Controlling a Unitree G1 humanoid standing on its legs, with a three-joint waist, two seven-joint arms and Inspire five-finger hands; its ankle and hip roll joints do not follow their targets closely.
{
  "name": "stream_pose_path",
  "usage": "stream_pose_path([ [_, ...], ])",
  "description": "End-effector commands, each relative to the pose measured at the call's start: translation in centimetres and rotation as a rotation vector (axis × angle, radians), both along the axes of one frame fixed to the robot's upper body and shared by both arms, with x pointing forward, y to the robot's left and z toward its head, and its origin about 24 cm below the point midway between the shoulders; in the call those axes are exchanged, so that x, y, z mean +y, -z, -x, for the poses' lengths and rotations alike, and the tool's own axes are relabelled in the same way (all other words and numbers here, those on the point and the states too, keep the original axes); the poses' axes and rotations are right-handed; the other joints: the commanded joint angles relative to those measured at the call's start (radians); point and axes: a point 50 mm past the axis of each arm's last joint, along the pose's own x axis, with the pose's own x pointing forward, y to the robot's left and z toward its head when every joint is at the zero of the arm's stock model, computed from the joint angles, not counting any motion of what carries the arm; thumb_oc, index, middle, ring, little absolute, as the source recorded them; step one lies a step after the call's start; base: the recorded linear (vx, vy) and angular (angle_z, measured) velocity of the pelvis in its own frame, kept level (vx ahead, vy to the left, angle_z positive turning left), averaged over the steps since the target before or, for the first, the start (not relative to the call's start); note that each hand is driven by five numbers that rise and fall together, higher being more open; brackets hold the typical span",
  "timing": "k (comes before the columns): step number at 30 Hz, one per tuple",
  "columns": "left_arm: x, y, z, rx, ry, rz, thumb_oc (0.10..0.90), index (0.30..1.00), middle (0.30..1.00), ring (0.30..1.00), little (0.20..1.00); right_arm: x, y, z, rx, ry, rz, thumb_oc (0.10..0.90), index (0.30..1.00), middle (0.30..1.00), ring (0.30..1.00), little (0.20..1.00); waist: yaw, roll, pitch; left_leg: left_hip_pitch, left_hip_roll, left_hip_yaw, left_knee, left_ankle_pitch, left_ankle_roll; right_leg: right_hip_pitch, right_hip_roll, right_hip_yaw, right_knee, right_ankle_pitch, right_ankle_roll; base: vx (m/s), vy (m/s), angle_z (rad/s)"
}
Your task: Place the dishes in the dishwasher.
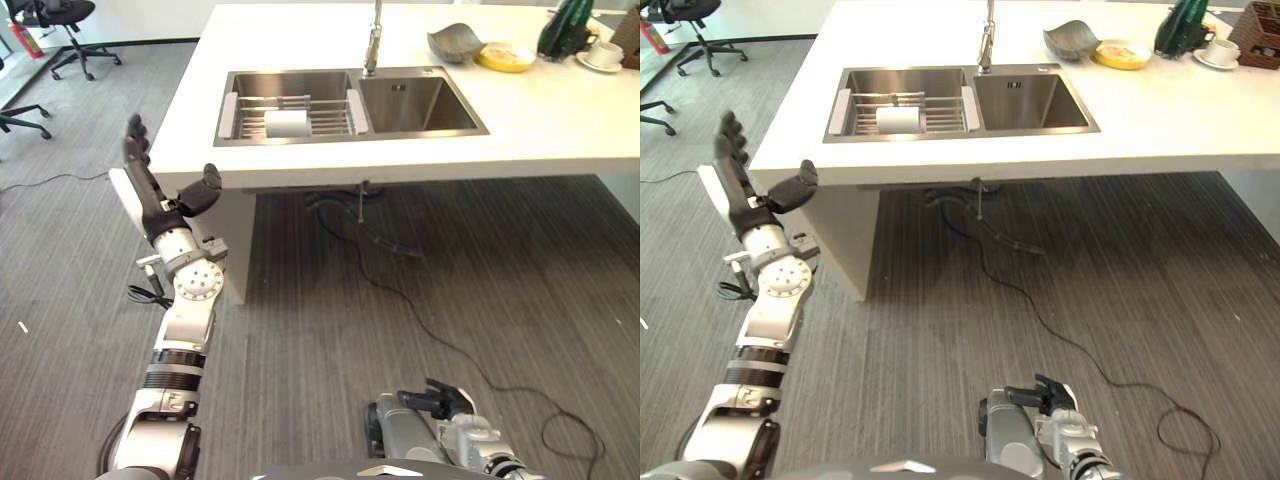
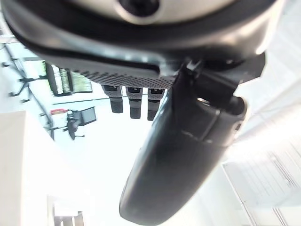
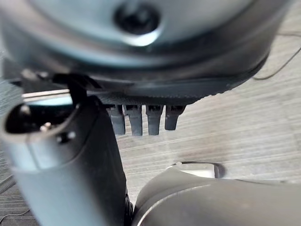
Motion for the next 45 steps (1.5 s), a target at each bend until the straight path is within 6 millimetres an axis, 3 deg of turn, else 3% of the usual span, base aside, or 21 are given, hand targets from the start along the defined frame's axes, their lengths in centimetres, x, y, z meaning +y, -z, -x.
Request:
stream_pose_path([
  [1,-1.8,-2.9,0.8,-0.134,0.097,-0.212,0.800,0.900,0.900,0.900,0.900,-0.6,0.9,3.0,0.099,-0.033,0.046,0.800,0.900,0.900,0.900,0.900,-0.037,-0.022,-0.050,-0.124,-0.131,0.008,-0.067,0.084,-0.016,0.174,0.064,0.078,-0.120,0.110,-0.013,0.26,-0.152,1.11],
  [3,-2.6,-1.9,1.2,-0.056,0.194,-0.328,0.800,0.900,0.900,0.900,0.900,-0.2,1.5,5.0,0.162,-0.040,0.021,0.800,0.900,0.900,0.900,0.900,-0.040,-0.036,-0.066,-0.109,-0.127,-0.015,-0.067,0.075,-0.028,0.171,0.042,0.069,-0.189,0.159,-0.012,0.24,-0.196,1.17],
  [9,-3.4,-0.8,1.9,0.037,0.306,-0.444,0.800,0.900,0.900,0.900,0.900,-0.1,1.5,4.2,0.164,-0.101,0.014,0.800,0.900,0.900,0.900,0.900,-0.030,-0.034,-0.099,-0.109,-0.106,-0.034,0.013,0.037,-0.058,0.269,0.034,0.058,-0.228,0.144,-0.045,0.19,-0.162,0.37],
  [11,-3.1,-1.6,2.3,0.037,0.281,-0.581,0.800,0.900,0.900,0.900,0.900,-0.9,0.8,2.5,0.111,-0.087,0.025,0.800,0.900,0.900,0.900,0.900,-0.021,-0.030,-0.096,-0.161,-0.105,-0.022,0.212,0.089,-0.105,0.333,0.035,0.053,-0.274,0.132,-0.069,0.15,-0.184,-0.01],
  [14,-3.3,-2.2,2.4,0.011,0.290,-0.587,0.800,0.900,0.900,0.900,0.900,-1.2,0.6,2.1,0.095,-0.092,0.031,0.800,0.900,0.900,0.900,0.900,-0.017,-0.033,-0.083,-0.215,-0.105,-0.013,0.323,0.121,-0.126,0.362,0.027,0.041,-0.293,0.126,-0.075,0.05,-0.114,0.05],
  [15,-3.2,-2.5,2.1,0.006,0.282,-0.580,0.800,0.900,0.900,0.900,0.900,-1.8,0.0,0.6,0.052,-0.112,0.055,0.800,0.900,0.900,0.900,0.900,0.004,-0.059,-0.046,-0.309,-0.124,0.016,0.555,0.185,-0.152,0.411,0.000,0.040,-0.313,0.115,-0.090,0.07,-0.140,0.01],
  [16,-3.2,-2.5,2.1,0.006,0.282,-0.580,0.800,0.900,0.900,0.900,0.900,-1.8,0.0,0.6,0.052,-0.112,0.055,0.800,0.900,0.900,0.900,0.900,0.004,-0.059,-0.046,-0.309,-0.124,0.016,0.555,0.185,-0.152,0.411,0.000,0.040,-0.313,0.115,-0.090,0.16,-0.195,0.11],
  [17,-3.2,-3.4,1.7,-0.014,0.276,-0.589,0.800,0.900,0.900,0.900,0.900,-2.5,-0.4,0.1,0.043,-0.116,0.076,0.800,0.900,0.900,0.900,0.900,0.015,-0.065,-0.028,-0.379,-0.093,0.076,0.589,0.188,-0.140,0.453,-0.017,0.032,-0.354,0.113,-0.097,0.08,-0.055,0.10],
  [19,-3.2,-3.4,1.7,-0.014,0.276,-0.589,0.800,0.900,0.900,0.900,0.900,-2.5,-0.4,0.1,0.043,-0.116,0.076,0.800,0.900,0.900,0.900,0.900,0.015,-0.065,-0.028,-0.379,-0.093,0.076,0.589,0.188,-0.140,0.453,-0.017,0.032,-0.354,0.113,-0.097,0.12,-0.010,0.05],
  [20,-3.2,-4.2,1.4,-0.030,0.258,-0.636,0.800,0.900,0.900,0.900,0.900,-3.3,-0.2,0.8,0.065,-0.089,0.083,0.800,0.900,0.900,0.900,0.900,0.018,-0.052,-0.034,-0.397,-0.037,0.127,0.443,0.173,-0.126,0.488,-0.029,0.024,-0.397,0.101,-0.082,0.34,0.133,-0.04],
  [21,-2.9,-4.7,1.2,-0.019,0.240,-0.692,0.800,0.900,0.900,0.900,0.900,-3.5,0.0,1.7,0.095,-0.070,0.080,0.800,0.900,0.900,0.900,0.900,0.019,-0.030,-0.046,-0.376,0.001,0.124,0.183,0.174,-0.117,0.502,-0.028,0.029,-0.399,0.085,-0.068,0.34,0.133,-0.04],
  [23,-2.9,-4.7,1.2,-0.019,0.240,-0.692,0.800,0.900,0.900,0.900,0.900,-3.5,0.0,1.7,0.095,-0.070,0.080,0.800,0.900,0.900,0.900,0.900,0.019,-0.030,-0.046,-0.376,0.001,0.124,0.183,0.174,-0.117,0.502,-0.028,0.029,-0.399,0.085,-0.068,0.19,0.097,-0.31],
  [24,-2.2,-4.6,0.9,0.027,0.211,-0.778,0.800,0.900,0.900,0.900,0.900,-3.4,0.6,3.3,0.154,-0.093,0.078,0.800,0.900,0.900,0.900,0.900,0.016,-0.004,-0.060,-0.358,0.004,0.084,0.078,0.212,-0.124,0.511,-0.020,0.039,-0.381,0.057,-0.058,0.18,0.096,-0.57],
  [27,-1.7,-4.1,0.9,0.086,0.217,-0.845,0.800,0.900,0.900,0.900,0.900,-2.7,1.0,4.1,0.178,-0.088,0.051,0.800,0.900,0.900,0.900,0.900,0.009,-0.001,-0.102,-0.280,-0.006,0.099,-0.033,0.221,-0.111,0.492,-0.026,0.044,-0.363,0.062,-0.047,0.28,0.194,-0.42],
  [32,-1.2,-4.7,1.2,0.108,0.218,-0.939,0.800,0.900,0.900,0.900,0.900,-1.5,1.3,4.4,0.191,-0.119,0.008,0.800,0.900,0.900,0.900,0.900,0.015,-0.011,-0.126,-0.253,-0.029,0.129,-0.067,0.202,-0.095,0.484,-0.054,0.041,-0.347,0.063,-0.022,0.11,0.127,-0.37],
  [33,-1.3,-4.9,1.3,0.109,0.246,-0.966,0.800,0.900,0.900,0.900,0.900,-0.7,1.4,4.1,0.185,-0.159,-0.003,0.800,0.900,0.900,0.900,0.900,0.018,-0.013,-0.123,-0.254,-0.041,0.129,-0.067,0.187,-0.083,0.442,-0.065,0.037,-0.249,0.053,-0.004,0.04,0.117,-0.09],
  [34,-1.3,-4.9,1.3,0.109,0.246,-0.966,0.800,0.900,0.900,0.900,0.900,-0.7,1.4,4.1,0.185,-0.159,-0.003,0.800,0.900,0.900,0.900,0.900,0.018,-0.013,-0.123,-0.254,-0.041,0.129,-0.067,0.187,-0.083,0.442,-0.065,0.037,-0.249,0.053,-0.004,0.05,0.198,-0.21],
  [35,-1.9,-4.9,1.1,0.108,0.292,-0.945,0.800,0.900,0.900,0.900,0.900,-0.8,1.0,3.0,0.149,-0.148,-0.005,0.800,0.900,0.900,0.900,0.900,0.014,-0.009,-0.106,-0.246,-0.041,0.120,-0.067,0.186,-0.072,0.392,-0.049,0.047,-0.128,0.063,0.013,0.02,0.082,-0.12],
  [36,-1.9,-4.9,1.1,0.108,0.292,-0.945,0.800,0.900,0.900,0.900,0.900,-0.8,1.0,3.0,0.149,-0.148,-0.005,0.800,0.900,0.900,0.900,0.900,0.014,-0.009,-0.106,-0.246,-0.041,0.120,-0.067,0.186,-0.072,0.392,-0.049,0.047,-0.128,0.063,0.013,0.04,0.162,0.10],
  [37,-2.1,-5.4,1.0,0.095,0.314,-0.946,0.800,0.900,0.900,0.900,0.900,-0.9,0.7,2.0,0.113,-0.143,-0.012,0.800,0.900,0.900,0.900,0.900,0.001,-0.001,-0.085,-0.237,-0.041,0.104,-0.067,0.178,-0.064,0.331,-0.027,0.062,0.002,0.072,0.025,0.02,0.081,0.21],
  [45,-0.7,-4.6,2.2,0.088,0.322,-0.790,0.800,0.900,0.900,0.900,0.900,-0.1,1.0,2.7,0.142,-0.206,-0.007,0.800,0.900,0.900,0.900,0.900,0.025,-0.005,-0.107,-0.227,-0.053,0.112,-0.067,0.166,-0.068,0.411,-0.034,-0.009,-0.211,0.025,-0.020,0.04,0.001,0.39],
])
